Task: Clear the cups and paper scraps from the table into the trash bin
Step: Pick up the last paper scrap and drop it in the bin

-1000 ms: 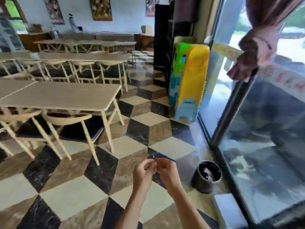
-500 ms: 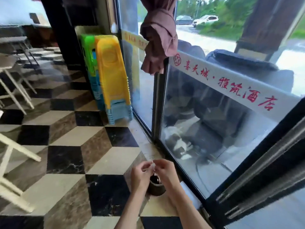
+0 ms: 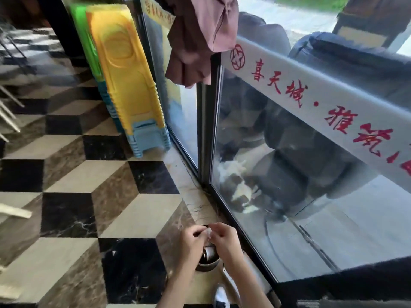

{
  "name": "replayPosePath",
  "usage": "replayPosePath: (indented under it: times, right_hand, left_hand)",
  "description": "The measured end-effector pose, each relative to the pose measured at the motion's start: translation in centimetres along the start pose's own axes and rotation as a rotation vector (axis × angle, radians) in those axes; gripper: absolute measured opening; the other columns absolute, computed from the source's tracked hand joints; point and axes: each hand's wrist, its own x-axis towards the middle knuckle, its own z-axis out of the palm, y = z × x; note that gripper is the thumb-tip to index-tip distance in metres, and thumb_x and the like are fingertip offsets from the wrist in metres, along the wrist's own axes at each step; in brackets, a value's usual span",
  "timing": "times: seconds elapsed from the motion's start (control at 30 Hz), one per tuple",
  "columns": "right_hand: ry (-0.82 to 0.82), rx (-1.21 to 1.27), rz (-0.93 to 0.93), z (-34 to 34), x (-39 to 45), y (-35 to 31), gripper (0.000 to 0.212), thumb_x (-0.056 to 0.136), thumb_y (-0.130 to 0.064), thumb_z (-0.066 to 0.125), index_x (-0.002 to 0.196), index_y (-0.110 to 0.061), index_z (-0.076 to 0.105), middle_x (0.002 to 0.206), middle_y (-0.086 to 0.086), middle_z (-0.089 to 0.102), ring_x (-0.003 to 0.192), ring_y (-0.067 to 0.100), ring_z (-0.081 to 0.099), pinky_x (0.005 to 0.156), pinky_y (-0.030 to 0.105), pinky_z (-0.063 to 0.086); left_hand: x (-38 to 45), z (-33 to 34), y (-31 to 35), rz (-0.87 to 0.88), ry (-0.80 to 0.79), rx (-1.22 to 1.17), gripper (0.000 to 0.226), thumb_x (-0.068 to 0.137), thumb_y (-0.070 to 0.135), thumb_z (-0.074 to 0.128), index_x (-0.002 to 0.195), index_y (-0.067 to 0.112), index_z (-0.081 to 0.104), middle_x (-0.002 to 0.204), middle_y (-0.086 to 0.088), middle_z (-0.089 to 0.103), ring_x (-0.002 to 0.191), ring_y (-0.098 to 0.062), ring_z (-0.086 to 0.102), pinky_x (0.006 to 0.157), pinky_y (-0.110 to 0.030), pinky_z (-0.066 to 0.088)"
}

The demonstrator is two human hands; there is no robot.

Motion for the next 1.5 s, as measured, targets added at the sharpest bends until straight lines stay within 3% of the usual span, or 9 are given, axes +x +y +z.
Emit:
replayPosePath:
  times: [0.13, 0.33, 0.43, 0.6, 0.77, 0.9, 1.1, 1.33, 1.5]
  right_hand:
    - [-0.077, -0.04, 0.018, 0.1, 6.3, 2.1, 0.017, 0.078, -0.009, 0.063, 0.071, -0.021, 0.074, 0.072, 0.009, 0.076, 0.073, 0.027, 0.072, 0.07, 0.043, 0.055]
    - [-0.164, -0.006, 0.126, 1.9, 13.0, 8.1, 0.018, 0.084, -0.016, 0.062, 0.087, -0.022, 0.079, 0.079, 0.001, 0.079, 0.071, 0.007, 0.07, 0.065, 0.026, 0.053]
    - [-0.133, 0.011, 0.247, 3.3, 15.9, 13.6, 0.022, 0.086, -0.007, 0.061, 0.095, -0.017, 0.079, 0.088, 0.002, 0.08, 0.084, 0.014, 0.075, 0.079, 0.033, 0.06]
    - [-0.1, -0.006, 0.374, 6.8, 19.1, 25.3, 0.019, 0.088, -0.011, 0.062, 0.095, -0.016, 0.079, 0.083, 0.001, 0.079, 0.078, 0.009, 0.072, 0.072, 0.023, 0.052]
    - [-0.154, -0.062, 0.48, 9.3, 22.6, 34.4, 0.025, 0.089, -0.008, 0.059, 0.109, -0.009, 0.075, 0.099, 0.008, 0.078, 0.095, 0.021, 0.072, 0.084, 0.033, 0.056]
    - [-0.142, -0.038, 0.502, 10.3, 25.7, 39.5, 0.017, 0.09, -0.012, 0.06, 0.094, -0.015, 0.077, 0.083, -0.002, 0.077, 0.077, 0.011, 0.069, 0.073, 0.028, 0.053]
    - [-0.07, -0.044, 0.564, 11.7, 30.1, 44.2, 0.02, 0.09, -0.009, 0.058, 0.095, -0.013, 0.077, 0.085, 0.006, 0.077, 0.082, 0.023, 0.071, 0.08, 0.041, 0.057]
    - [-0.028, -0.042, 0.61, 12.4, 31.9, 46.2, 0.015, 0.089, -0.011, 0.059, 0.084, -0.016, 0.073, 0.056, -0.018, 0.059, 0.054, 0.0, 0.051, 0.063, 0.022, 0.039]
    - [-0.011, -0.044, 0.623, 11.7, 31.7, 44.2, 0.038, 0.092, -0.007, 0.054, 0.128, -0.011, 0.066, 0.117, 0.0, 0.071, 0.11, 0.015, 0.065, 0.097, 0.031, 0.05]
  left_hand:
    - [5.0, 2.0, -1.6, -0.042, 0.041, -0.012, 0.015, 0.086, 0.01, 0.074, 0.079, 0.023, 0.073, 0.075, 0.003, 0.076, 0.071, -0.008, 0.073, 0.063, -0.014, 0.054]
    - [12.1, 4.4, -7.8, -0.149, 0.036, -0.018, 0.01, 0.087, 0.011, 0.075, 0.084, 0.02, 0.077, 0.075, 0.001, 0.079, 0.07, -0.008, 0.075, 0.063, -0.018, 0.057]
    - [15.1, 6.5, -13.3, -0.198, -0.011, 0.022, 0.006, 0.087, 0.017, 0.076, 0.084, 0.023, 0.077, 0.074, 0.004, 0.079, 0.069, -0.006, 0.074, 0.061, -0.015, 0.054]
    - [19.7, 9.5, -24.6, -0.296, -0.096, 0.072, 0.007, 0.087, 0.018, 0.075, 0.089, 0.023, 0.079, 0.077, 0.0, 0.079, 0.075, -0.017, 0.076, 0.074, -0.033, 0.06]
    - [22.9, 12.4, -34.0, -0.381, -0.101, 0.075, 0.02, 0.087, 0.009, 0.074, 0.081, 0.028, 0.075, 0.077, 0.001, 0.078, 0.077, -0.022, 0.076, 0.075, -0.035, 0.063]
    - [26.7, 14.7, -38.6, -0.402, -0.118, 0.111, 0.011, 0.085, 0.006, 0.073, 0.087, 0.016, 0.077, 0.079, -0.001, 0.077, 0.081, -0.021, 0.075, 0.078, -0.036, 0.062]
    - [31.1, 17.1, -42.5, -0.416, -0.148, 0.129, 0.021, 0.086, 0.011, 0.074, 0.081, 0.031, 0.073, 0.069, 0.008, 0.075, 0.068, -0.004, 0.071, 0.064, -0.015, 0.056]
    - [33.2, 17.9, -44.5, -0.452, -0.147, 0.152, 0.015, 0.087, 0.02, 0.072, 0.086, 0.035, 0.07, 0.088, 0.012, 0.072, 0.093, -0.015, 0.072, 0.09, -0.04, 0.059]
    - [32.8, 16.4, -43.6, -0.431, -0.113, 0.179, 0.017, 0.089, 0.017, 0.069, 0.104, 0.024, 0.072, 0.098, 0.015, 0.068, 0.092, -0.006, 0.071, 0.09, -0.03, 0.058]
